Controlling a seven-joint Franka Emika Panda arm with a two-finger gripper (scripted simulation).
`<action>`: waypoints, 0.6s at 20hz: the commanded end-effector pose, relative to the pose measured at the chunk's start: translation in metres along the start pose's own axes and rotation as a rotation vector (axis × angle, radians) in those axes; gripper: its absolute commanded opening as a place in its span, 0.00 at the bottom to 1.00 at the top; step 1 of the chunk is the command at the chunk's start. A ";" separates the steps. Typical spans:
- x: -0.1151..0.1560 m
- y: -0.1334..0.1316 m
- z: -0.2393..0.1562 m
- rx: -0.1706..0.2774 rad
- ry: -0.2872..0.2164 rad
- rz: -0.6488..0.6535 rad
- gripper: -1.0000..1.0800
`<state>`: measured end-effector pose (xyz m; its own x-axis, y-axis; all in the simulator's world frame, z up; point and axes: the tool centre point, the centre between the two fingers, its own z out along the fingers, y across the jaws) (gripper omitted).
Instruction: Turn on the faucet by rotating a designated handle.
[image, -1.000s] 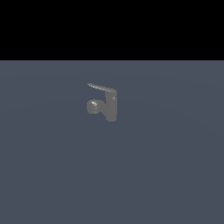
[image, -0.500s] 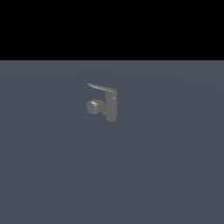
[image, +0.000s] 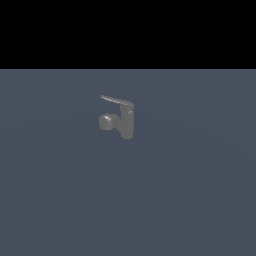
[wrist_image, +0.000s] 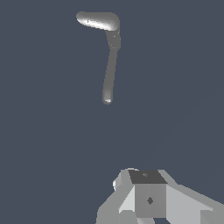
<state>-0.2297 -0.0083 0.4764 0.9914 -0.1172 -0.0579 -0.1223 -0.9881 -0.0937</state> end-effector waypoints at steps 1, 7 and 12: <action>0.013 -0.003 0.001 0.018 -0.005 0.041 0.00; 0.054 -0.011 0.005 0.066 -0.024 0.180 0.00; 0.094 -0.019 0.015 0.099 -0.046 0.318 0.00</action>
<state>-0.1470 -0.0005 0.4617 0.9181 -0.3740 -0.1312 -0.3917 -0.9068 -0.1560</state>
